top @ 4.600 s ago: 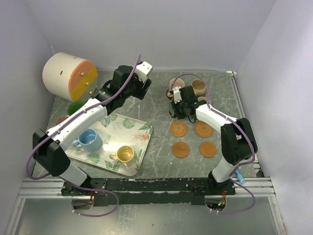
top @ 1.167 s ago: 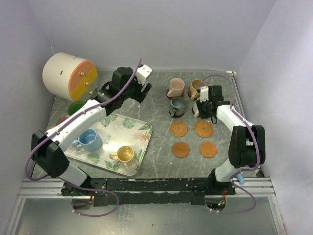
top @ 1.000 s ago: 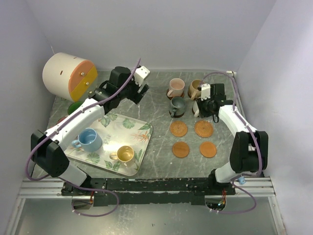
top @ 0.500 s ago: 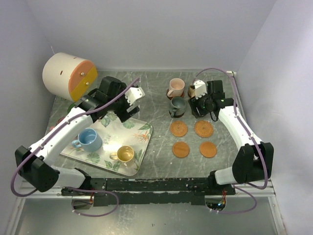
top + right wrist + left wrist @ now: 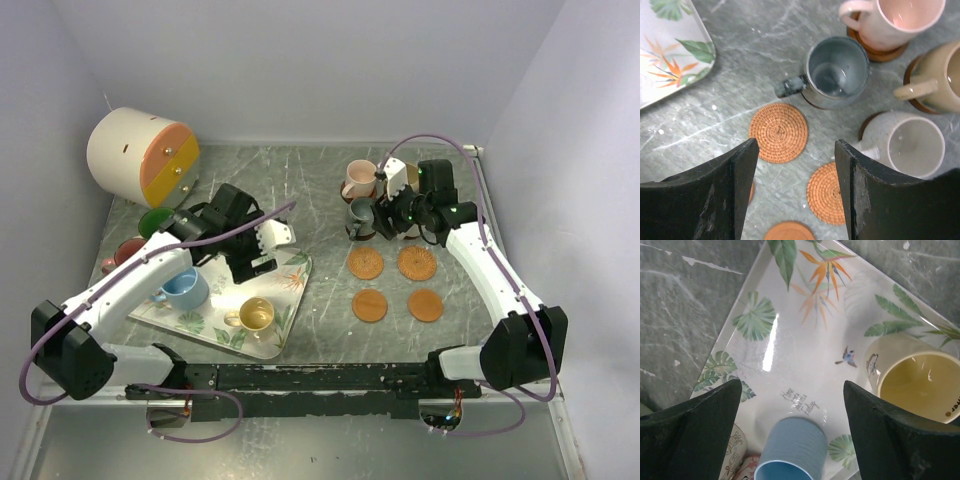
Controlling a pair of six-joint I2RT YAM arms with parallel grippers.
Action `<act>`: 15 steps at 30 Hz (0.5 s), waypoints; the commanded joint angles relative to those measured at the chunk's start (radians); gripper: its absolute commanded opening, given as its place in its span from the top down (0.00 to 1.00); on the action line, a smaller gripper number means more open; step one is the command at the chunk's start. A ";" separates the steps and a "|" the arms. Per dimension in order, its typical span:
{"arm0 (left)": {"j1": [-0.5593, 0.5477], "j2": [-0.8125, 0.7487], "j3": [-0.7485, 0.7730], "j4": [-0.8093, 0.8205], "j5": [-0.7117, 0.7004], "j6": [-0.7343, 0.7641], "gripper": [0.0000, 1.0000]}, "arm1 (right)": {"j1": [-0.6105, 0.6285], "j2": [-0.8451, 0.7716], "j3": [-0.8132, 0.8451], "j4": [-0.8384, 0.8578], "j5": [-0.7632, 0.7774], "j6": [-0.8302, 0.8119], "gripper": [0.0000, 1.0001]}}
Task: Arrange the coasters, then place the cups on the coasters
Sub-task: Pick up the cup from the tray.
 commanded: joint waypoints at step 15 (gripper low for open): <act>-0.042 0.066 0.032 -0.130 0.125 0.095 0.18 | 0.003 -0.034 -0.082 0.153 -0.113 0.032 0.37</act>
